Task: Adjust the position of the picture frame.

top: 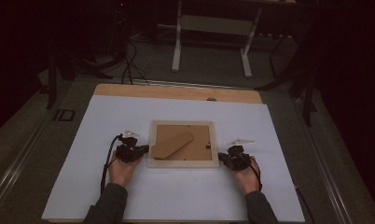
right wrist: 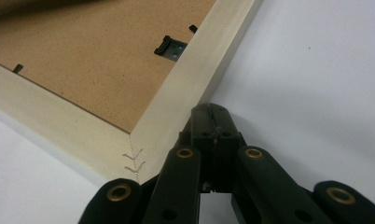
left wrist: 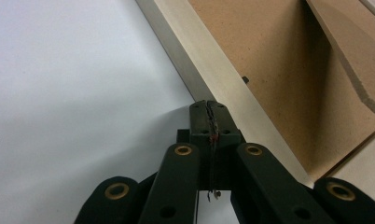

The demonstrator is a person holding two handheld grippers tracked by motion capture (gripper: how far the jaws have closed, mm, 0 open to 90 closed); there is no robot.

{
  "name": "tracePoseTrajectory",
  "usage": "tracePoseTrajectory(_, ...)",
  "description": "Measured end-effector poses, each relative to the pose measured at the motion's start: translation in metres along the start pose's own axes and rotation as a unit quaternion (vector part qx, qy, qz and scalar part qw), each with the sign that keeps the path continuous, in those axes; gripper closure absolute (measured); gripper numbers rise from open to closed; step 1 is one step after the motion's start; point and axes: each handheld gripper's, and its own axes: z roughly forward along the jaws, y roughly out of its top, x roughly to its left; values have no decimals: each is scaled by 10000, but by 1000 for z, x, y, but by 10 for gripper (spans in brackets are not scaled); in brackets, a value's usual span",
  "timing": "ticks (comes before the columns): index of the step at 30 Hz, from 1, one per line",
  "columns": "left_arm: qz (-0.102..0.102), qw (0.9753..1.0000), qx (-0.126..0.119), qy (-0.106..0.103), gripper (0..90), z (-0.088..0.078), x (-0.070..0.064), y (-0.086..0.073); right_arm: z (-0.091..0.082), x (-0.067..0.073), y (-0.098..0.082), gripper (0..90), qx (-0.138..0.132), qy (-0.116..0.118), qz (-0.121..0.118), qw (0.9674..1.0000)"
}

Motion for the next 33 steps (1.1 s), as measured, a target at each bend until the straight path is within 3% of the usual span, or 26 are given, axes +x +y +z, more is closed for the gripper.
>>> tracePoseTrajectory(18, -153, 9998, -33, 120, 900, 1, -1, 1, 1, 0, 1, 899, -26, 56, 19, 10000)
tracePoseTrajectory(25, -260, 9996, -39, 31, 900, -1, -1, -2, 3, -1, 2, 900, -59, 28, 36, 10000)
tracePoseTrajectory(33, -266, 9996, -26, 68, 900, -3, -3, -4, 6, -3, 4, 899, -103, 5, 65, 9999)
